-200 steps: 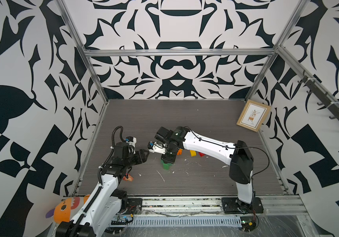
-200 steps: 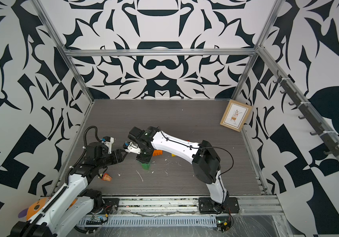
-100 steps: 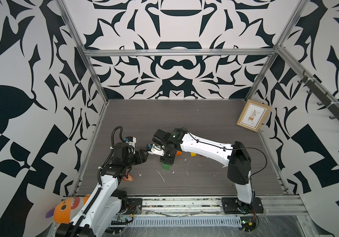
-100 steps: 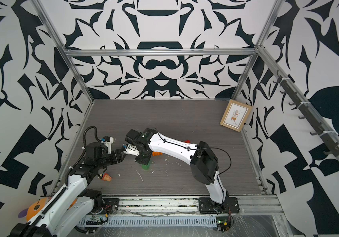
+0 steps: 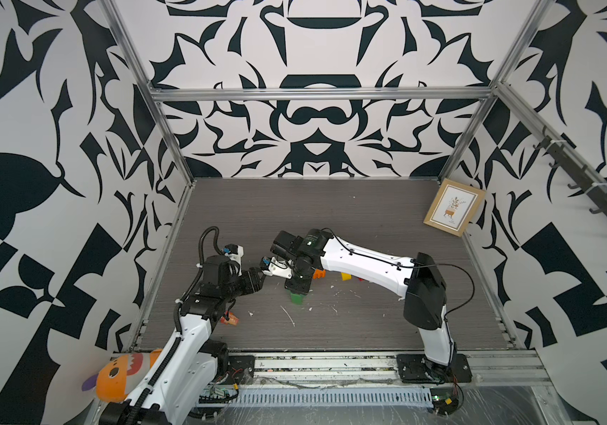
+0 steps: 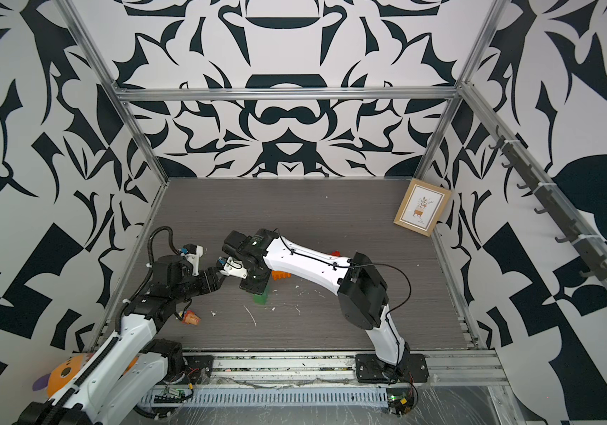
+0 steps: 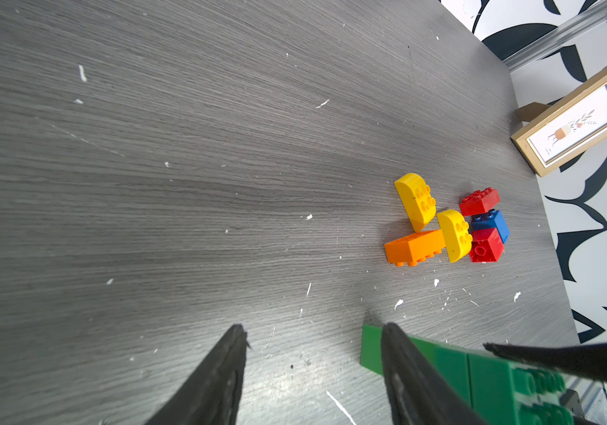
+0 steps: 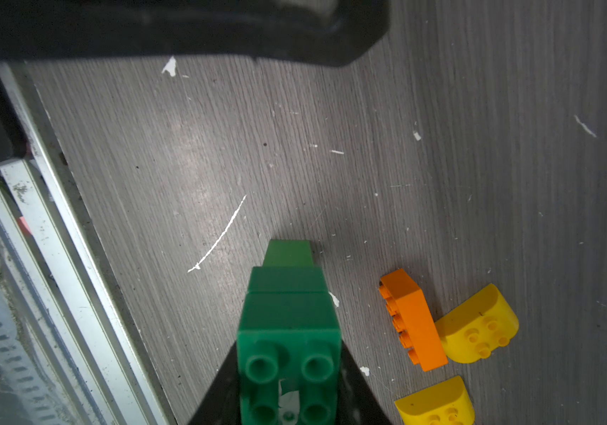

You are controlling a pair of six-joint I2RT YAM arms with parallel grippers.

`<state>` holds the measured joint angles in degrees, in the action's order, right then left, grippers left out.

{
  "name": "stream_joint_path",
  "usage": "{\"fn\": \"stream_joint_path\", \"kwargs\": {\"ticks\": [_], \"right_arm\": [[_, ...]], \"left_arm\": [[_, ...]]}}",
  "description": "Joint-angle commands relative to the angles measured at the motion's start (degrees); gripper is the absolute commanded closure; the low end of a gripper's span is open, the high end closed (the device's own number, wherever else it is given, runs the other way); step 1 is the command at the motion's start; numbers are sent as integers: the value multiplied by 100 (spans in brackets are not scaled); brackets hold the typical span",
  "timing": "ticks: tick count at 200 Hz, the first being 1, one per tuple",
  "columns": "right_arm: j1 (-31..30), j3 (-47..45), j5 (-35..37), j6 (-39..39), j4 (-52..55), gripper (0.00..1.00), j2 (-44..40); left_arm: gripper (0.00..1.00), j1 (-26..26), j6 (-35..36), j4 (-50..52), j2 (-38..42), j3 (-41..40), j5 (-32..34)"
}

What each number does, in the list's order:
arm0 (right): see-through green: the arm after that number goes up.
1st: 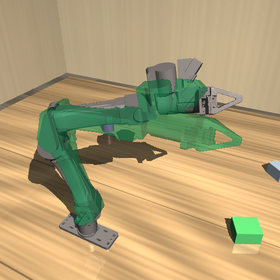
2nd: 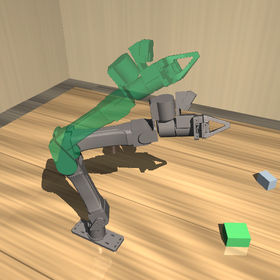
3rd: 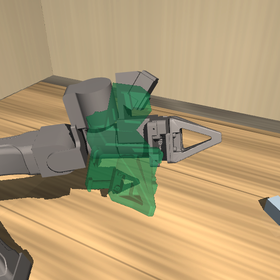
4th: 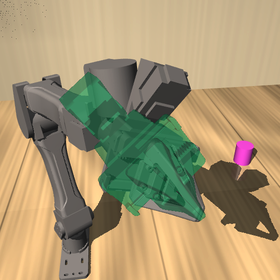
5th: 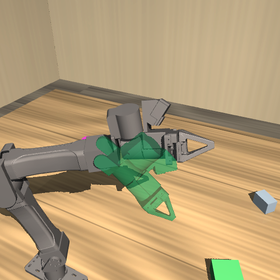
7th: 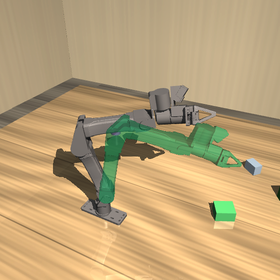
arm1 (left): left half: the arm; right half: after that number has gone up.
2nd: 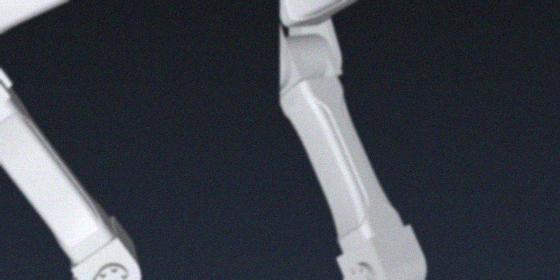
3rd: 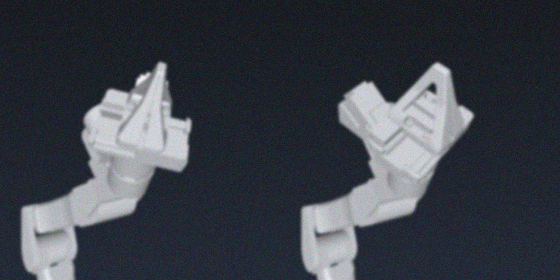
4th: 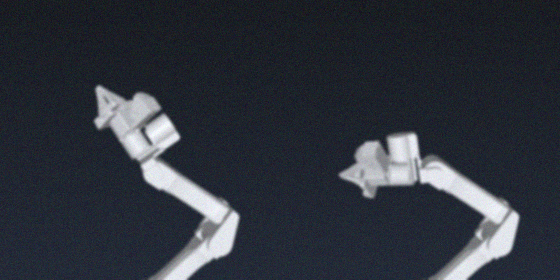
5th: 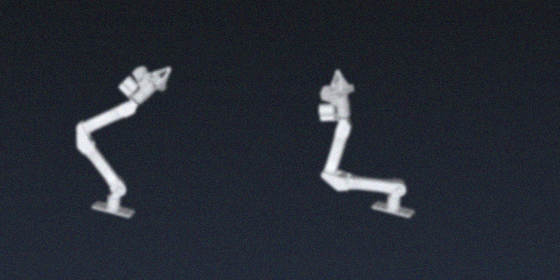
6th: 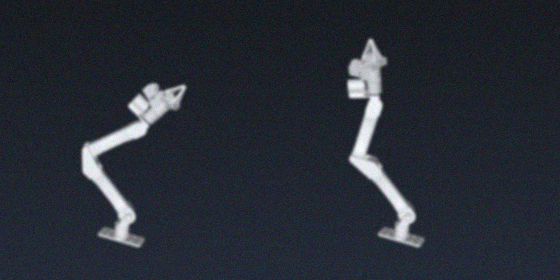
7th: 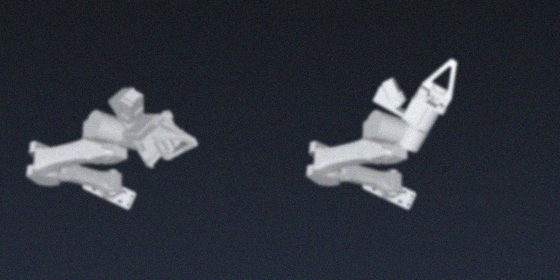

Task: Assemble an ice cream with lego
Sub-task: Assemble the lego brick with the lego brick.

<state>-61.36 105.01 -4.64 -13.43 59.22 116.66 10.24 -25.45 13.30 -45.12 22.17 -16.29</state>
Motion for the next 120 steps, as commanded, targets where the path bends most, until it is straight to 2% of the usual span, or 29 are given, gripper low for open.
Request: {"fn": "stream_joint_path", "kwargs": {"ticks": [1, 54, 75, 120], "right_arm": [[-21, 169, -129, 50, 230, 91, 168], [15, 27, -21, 221, 406, 93, 361], [47, 28, 195, 446, 231, 93, 351], [51, 127, 164, 506, 11, 92, 384]], "left_arm": [[37, -27, 72, 128, 80, 85, 7], [38, -51, 84, 105, 127, 59, -2], [38, -49, 82, 103, 118, 59, -5], [37, -63, 67, 65, 100, 30, -40]]}}
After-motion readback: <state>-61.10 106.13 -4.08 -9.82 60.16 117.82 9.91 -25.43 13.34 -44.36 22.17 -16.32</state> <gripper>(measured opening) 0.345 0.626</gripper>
